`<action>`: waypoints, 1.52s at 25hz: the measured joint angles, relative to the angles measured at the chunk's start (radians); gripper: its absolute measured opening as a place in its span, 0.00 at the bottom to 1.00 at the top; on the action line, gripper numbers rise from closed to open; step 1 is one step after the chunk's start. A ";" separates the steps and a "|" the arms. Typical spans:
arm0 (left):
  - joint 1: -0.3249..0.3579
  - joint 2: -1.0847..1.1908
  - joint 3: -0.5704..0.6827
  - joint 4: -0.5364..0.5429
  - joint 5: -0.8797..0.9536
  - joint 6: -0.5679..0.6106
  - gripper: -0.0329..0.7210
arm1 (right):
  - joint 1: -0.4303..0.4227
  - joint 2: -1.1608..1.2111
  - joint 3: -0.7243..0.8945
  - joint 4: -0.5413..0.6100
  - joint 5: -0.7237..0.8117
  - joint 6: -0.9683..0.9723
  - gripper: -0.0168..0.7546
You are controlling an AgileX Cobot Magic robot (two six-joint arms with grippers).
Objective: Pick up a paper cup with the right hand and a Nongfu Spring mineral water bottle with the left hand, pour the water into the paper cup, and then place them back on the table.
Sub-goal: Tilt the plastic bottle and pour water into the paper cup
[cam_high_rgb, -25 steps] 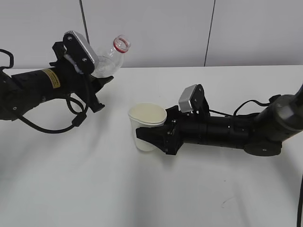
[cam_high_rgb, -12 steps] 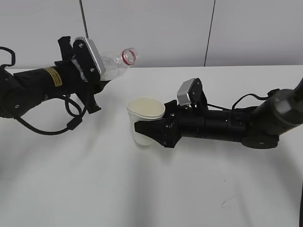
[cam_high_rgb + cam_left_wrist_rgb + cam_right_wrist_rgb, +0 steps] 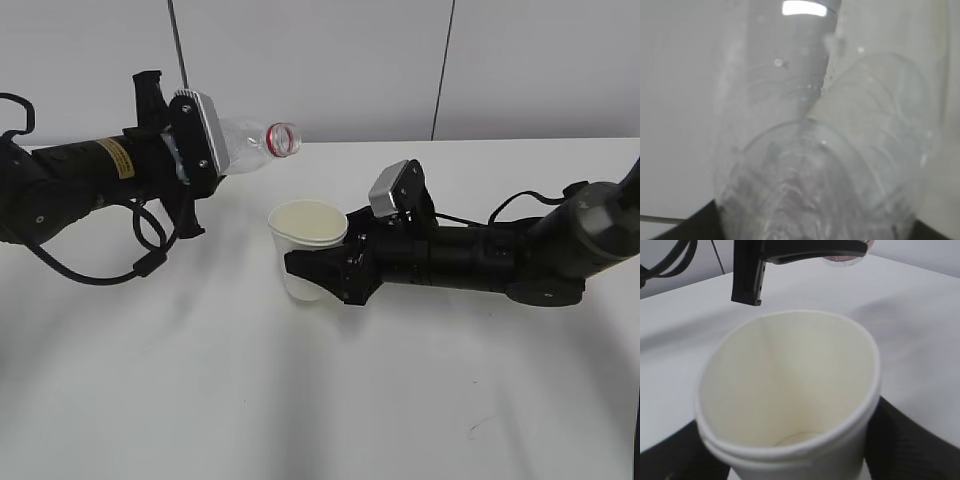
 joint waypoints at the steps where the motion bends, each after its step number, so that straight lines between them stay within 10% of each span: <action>1: 0.000 0.000 0.000 -0.002 0.001 0.013 0.47 | 0.000 0.000 0.000 0.000 0.002 0.000 0.70; 38: 0.000 0.000 0.000 -0.078 0.002 0.392 0.47 | 0.000 0.000 0.000 0.007 0.004 0.004 0.70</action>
